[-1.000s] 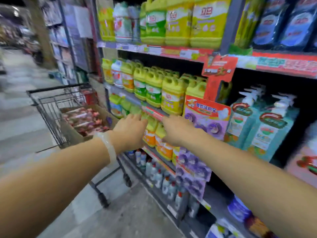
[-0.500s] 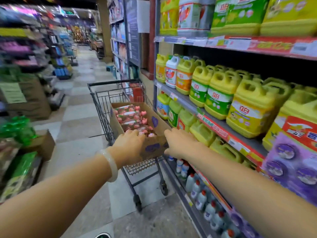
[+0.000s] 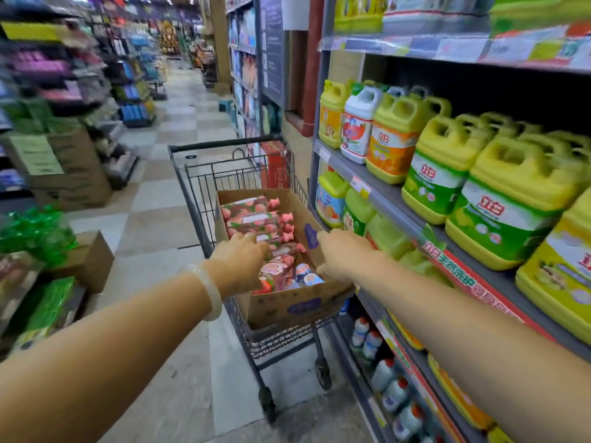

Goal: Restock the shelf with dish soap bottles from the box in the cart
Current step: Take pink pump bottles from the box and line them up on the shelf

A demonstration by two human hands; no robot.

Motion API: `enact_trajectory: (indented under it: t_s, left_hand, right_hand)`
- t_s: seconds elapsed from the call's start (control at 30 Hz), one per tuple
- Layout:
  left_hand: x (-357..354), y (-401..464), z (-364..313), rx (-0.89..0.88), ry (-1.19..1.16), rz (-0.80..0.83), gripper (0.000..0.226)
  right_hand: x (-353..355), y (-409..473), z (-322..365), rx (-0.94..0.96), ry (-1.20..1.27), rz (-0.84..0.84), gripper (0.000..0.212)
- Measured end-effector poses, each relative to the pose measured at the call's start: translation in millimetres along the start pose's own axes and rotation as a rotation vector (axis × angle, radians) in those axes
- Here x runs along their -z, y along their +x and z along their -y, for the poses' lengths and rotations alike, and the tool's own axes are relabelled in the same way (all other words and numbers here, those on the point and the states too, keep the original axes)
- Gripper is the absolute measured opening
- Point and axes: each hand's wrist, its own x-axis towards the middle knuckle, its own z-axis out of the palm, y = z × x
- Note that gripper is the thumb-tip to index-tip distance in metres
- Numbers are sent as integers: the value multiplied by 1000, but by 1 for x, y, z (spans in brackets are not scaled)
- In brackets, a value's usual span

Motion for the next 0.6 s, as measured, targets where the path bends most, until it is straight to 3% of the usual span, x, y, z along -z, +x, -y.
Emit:
enact_trajectory:
  t_s: [0.27,0.43,0.6]
  left_hand:
    - [-54,134,50,-87,-11,132,67]
    - [-105,224,81,-151,-130,359,71]
    - [-156,277,99,-279,-190,543,60]
  right_hand:
    - [-42,145,5,-26,89,65,38]
    - [-84,242,9,-169,253,203,42]
    - [-142,301,13,-320,408,380,42]
